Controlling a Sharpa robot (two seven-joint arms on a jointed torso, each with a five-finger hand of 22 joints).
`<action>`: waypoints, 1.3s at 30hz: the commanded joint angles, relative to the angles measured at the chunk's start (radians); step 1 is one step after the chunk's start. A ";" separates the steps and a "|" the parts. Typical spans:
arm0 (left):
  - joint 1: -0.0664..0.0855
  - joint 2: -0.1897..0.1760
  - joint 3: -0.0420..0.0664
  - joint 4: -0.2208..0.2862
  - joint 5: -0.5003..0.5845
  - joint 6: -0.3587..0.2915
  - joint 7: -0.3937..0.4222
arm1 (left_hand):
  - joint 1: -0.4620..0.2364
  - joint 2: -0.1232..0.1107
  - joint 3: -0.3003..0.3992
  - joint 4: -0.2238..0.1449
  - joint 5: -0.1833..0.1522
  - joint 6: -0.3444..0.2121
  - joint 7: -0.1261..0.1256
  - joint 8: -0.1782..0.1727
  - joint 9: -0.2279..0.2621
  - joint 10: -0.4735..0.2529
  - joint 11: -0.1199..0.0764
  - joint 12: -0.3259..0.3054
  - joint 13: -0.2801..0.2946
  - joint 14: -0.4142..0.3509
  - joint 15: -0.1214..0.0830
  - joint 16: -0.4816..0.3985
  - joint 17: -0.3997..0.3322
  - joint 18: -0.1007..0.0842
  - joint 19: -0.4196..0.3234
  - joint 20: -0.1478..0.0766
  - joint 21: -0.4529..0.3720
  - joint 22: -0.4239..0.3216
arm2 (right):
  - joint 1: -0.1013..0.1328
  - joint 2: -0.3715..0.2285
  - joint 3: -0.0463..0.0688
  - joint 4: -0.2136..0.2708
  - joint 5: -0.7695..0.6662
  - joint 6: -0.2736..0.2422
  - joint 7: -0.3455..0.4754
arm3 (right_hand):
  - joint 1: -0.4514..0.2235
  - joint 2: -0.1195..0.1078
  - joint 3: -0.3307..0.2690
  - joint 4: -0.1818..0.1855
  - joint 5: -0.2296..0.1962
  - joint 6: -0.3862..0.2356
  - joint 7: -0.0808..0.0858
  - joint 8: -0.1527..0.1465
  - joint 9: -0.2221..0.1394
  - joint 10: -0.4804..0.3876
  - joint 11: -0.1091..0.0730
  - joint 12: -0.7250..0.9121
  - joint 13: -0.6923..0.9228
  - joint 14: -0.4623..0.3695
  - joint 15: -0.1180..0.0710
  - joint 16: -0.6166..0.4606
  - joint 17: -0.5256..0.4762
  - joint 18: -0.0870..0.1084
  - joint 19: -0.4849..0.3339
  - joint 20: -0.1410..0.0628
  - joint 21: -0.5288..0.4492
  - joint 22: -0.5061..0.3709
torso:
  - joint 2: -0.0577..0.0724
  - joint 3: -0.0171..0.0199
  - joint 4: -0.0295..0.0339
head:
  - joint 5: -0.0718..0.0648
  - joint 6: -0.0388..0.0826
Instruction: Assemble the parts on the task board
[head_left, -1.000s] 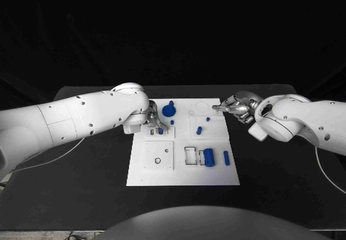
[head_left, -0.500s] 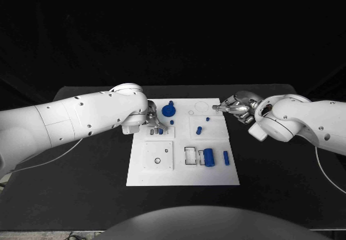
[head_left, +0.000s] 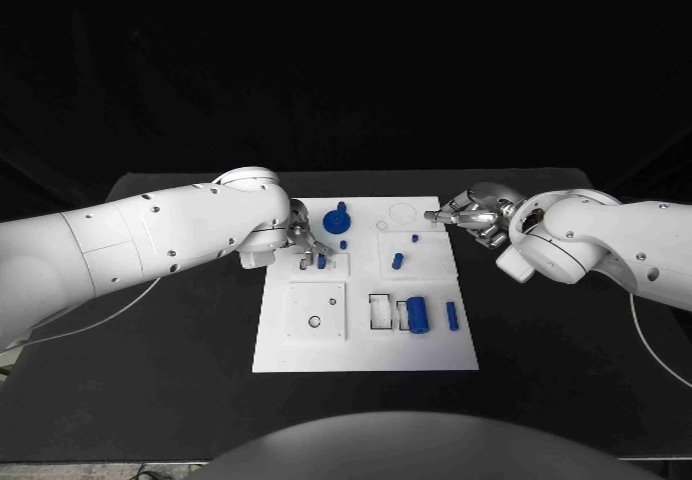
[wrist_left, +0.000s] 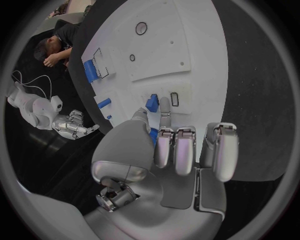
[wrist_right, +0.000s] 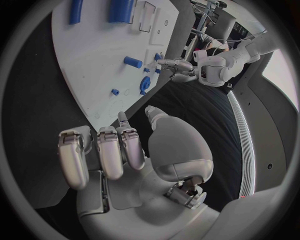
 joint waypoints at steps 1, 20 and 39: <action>0.000 -0.002 0.000 0.004 0.001 -0.036 0.029 | -0.012 0.004 -0.006 0.001 0.003 0.010 0.001 -0.005 0.002 0.104 -0.005 -0.004 0.263 0.106 -0.006 0.003 0.263 -0.008 0.103 0.002 0.002 0.263 | -0.001 0.000 0.000 0.000 -0.006 0.013 0.001 | 0.008 0.000 -0.005 -0.001 -0.003 0.001 0.007 0.005 0.002 0.105 0.005 0.003 0.263 0.104 0.008 0.004 0.263 -0.007 0.103 0.005 0.004 0.263 | 0.001 -0.0001 0.0006 | 0.000 0.000; 0.000 -0.011 0.000 -0.001 0.041 -0.043 0.036 | 0.073 0.022 0.003 -0.006 0.008 0.008 -0.005 -0.017 0.015 0.104 -0.010 -0.004 0.263 0.106 -0.011 0.003 0.263 -0.008 0.103 0.007 0.002 0.263 | -0.002 -0.001 0.000 0.001 -0.006 0.013 -0.001 | 0.009 0.001 -0.006 0.000 -0.001 0.001 0.008 0.006 0.002 0.105 0.007 0.003 0.263 0.104 0.009 0.004 0.263 -0.007 0.103 0.006 0.004 0.263 | 0.001 0.0005 -0.0002 | 0.000 0.000; 0.000 -0.028 0.000 0.011 0.040 -0.037 0.034 | 0.185 0.016 0.031 -0.003 0.009 0.009 -0.008 -0.027 0.022 0.104 -0.014 -0.004 0.263 0.106 -0.015 0.003 0.263 -0.008 0.103 0.009 0.002 0.263 | -0.002 -0.002 0.000 -0.001 -0.006 0.014 -0.002 | 0.009 0.001 -0.006 0.000 -0.001 0.001 0.008 0.006 0.002 0.105 0.007 0.003 0.263 0.104 0.009 0.004 0.263 -0.007 0.103 0.006 0.004 0.263 | 0.001 0.0001 0.0000 | 0.000 0.000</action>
